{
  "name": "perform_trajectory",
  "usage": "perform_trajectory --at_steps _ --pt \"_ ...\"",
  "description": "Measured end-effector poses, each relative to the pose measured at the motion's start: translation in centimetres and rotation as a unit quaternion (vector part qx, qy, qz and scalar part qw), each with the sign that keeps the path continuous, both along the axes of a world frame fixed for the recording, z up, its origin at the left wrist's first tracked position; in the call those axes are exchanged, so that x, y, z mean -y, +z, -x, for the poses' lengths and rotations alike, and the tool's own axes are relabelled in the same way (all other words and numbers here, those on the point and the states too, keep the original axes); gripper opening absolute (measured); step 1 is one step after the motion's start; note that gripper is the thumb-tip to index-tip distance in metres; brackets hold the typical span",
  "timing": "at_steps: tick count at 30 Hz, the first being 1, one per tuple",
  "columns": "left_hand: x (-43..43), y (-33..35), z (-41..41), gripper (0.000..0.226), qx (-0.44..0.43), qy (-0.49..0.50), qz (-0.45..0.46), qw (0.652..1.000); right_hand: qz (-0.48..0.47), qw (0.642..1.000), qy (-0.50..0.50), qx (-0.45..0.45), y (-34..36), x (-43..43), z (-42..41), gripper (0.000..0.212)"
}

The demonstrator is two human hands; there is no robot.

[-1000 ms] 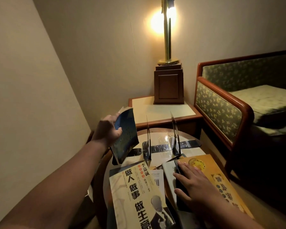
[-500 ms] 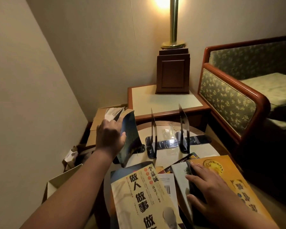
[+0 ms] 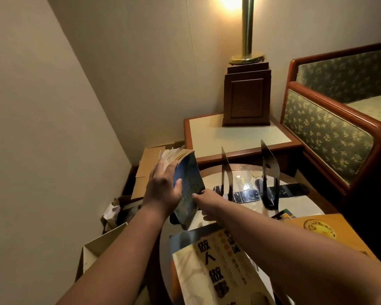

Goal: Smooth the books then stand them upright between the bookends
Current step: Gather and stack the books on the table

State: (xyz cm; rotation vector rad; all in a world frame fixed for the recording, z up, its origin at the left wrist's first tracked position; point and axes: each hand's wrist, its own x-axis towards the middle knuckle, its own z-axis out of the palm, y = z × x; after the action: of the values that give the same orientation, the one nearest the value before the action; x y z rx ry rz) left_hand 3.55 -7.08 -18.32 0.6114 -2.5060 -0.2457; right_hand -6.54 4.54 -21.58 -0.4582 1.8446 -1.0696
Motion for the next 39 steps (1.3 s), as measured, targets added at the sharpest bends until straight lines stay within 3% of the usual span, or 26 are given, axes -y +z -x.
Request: perform_trajectory --at_steps 6,14,20,24,27,29,33,39 --pt "0.5 -0.4 -0.1 0.049 -0.027 -0.02 -0.016 0.999 0.058 0.993 -0.017 0.1 -0.9 3.8 1.1 0.08" --pt "2.2 0.3 0.2 0.049 -0.023 0.004 0.03 0.999 0.068 0.994 -0.009 0.087 0.7 6.6 1.1 0.091" --pt "2.5 0.4 0.6 0.06 0.036 0.054 0.058 0.996 0.1 0.992 0.006 0.072 0.5 7.3 0.5 0.07" --pt "2.6 1.2 1.2 0.07 0.116 0.011 0.026 0.993 0.131 0.989 0.017 0.059 0.5 7.2 0.2 0.067" --pt "2.9 2.1 1.4 0.069 0.164 -0.027 -0.057 0.984 0.141 0.988 0.044 0.043 0.6 7.0 0.5 0.058" --pt "2.9 2.9 1.4 0.064 0.174 -0.03 -0.094 0.98 0.117 0.99 0.045 0.062 0.4 6.9 1.4 0.066" --pt "3.3 4.0 2.4 0.063 0.185 0.005 -0.082 0.979 0.081 0.993 0.047 0.073 -0.6 7.6 1.8 0.084" --pt "3.4 3.8 2.7 0.066 0.236 0.006 -0.111 0.965 0.09 0.993 0.054 0.057 -1.1 8.5 1.1 0.066"
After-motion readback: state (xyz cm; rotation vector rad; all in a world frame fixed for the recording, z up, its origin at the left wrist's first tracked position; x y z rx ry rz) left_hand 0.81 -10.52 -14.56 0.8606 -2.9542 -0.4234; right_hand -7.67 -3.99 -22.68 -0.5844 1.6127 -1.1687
